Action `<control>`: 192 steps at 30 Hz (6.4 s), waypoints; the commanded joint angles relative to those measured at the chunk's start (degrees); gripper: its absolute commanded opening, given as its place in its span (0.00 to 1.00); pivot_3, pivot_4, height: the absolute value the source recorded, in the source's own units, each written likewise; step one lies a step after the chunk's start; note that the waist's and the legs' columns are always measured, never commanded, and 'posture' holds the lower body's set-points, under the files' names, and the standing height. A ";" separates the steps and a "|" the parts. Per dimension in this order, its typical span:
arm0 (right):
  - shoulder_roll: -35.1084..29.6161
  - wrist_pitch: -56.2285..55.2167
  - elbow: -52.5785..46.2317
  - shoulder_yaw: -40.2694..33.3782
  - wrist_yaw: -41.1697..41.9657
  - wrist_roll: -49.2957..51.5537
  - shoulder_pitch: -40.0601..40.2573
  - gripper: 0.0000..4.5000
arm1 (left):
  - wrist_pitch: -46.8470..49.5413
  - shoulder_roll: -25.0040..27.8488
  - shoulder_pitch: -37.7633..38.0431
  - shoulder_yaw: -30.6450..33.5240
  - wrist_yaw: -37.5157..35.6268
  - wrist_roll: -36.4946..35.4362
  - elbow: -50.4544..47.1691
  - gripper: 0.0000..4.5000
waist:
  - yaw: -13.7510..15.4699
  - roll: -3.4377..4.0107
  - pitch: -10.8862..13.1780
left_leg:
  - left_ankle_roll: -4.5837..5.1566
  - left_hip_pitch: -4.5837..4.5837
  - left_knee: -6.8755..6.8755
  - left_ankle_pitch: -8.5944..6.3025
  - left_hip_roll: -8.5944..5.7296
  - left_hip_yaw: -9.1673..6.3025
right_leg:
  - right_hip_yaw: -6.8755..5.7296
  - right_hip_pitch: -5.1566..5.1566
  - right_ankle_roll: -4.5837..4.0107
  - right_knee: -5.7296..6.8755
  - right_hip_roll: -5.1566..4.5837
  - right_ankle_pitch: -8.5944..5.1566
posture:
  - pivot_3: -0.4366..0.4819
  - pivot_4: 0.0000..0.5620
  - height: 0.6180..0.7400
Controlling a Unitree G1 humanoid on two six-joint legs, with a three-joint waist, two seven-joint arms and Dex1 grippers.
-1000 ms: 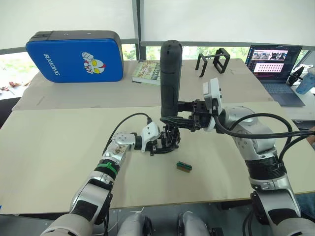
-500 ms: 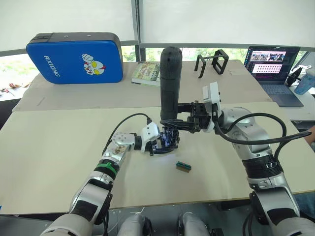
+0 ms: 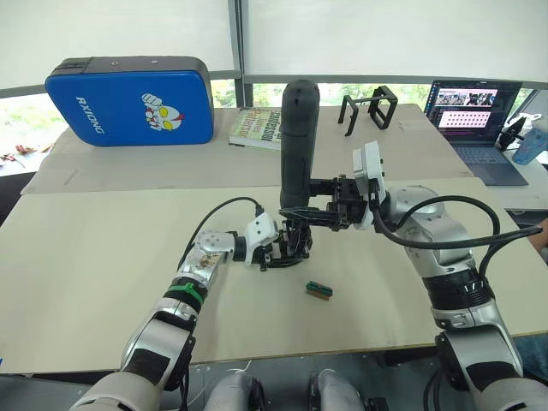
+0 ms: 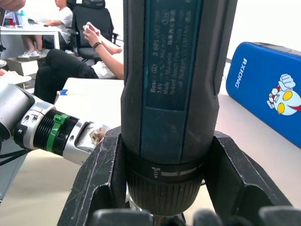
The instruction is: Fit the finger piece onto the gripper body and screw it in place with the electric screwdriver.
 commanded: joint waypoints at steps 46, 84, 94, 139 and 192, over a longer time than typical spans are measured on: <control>-2.58 0.39 -35.84 -15.86 -13.27 7.59 35.01 0.42 | 16.36 8.13 14.79 -7.74 -10.04 -5.73 -36.54 1.00 | 1.40 0.10 0.36 | 0.08 -0.51 0.05 0.00 -0.15 -0.11 | -0.13 -0.19 0.09 -0.16 0.43 0.02 | 0.48 0.27 1.00; -3.10 -1.75 -32.92 -13.14 -13.77 4.32 36.62 0.42 | 14.40 5.60 11.61 -7.62 -8.46 -4.82 -32.05 1.00 | 1.46 0.10 0.36 | 0.10 -0.51 0.06 0.00 -0.16 -0.13 | -0.14 -0.18 0.09 -0.15 0.40 0.02 | 0.48 0.27 1.00; -2.37 -1.81 -31.39 -12.75 -13.67 4.00 36.25 0.42 | 13.93 5.55 11.29 -7.64 -8.50 -4.78 -31.56 1.00 | 1.46 0.10 0.36 | 0.10 -0.51 0.07 0.00 -0.17 -0.13 | -0.14 -0.18 0.08 -0.15 0.39 0.02 | 0.48 0.27 1.00; -6.25 0.13 -32.79 -16.05 -13.72 8.04 34.87 0.42 | 11.66 4.40 10.18 -7.90 -8.18 -4.53 -29.23 1.00 | 1.51 0.10 0.36 | 0.10 -0.51 0.09 0.00 -0.17 -0.13 | -0.14 -0.16 0.09 -0.14 0.39 0.03 | 0.48 0.27 1.00; -4.90 0.00 -30.26 -14.19 -14.04 5.58 35.89 0.42 | 12.04 4.05 10.14 -7.84 -7.99 -4.65 -29.72 1.00 | 1.49 0.10 0.36 | 0.10 -0.51 0.10 0.00 -0.17 -0.13 | -0.14 -0.16 0.09 -0.13 0.39 0.03 | 0.48 0.27 1.00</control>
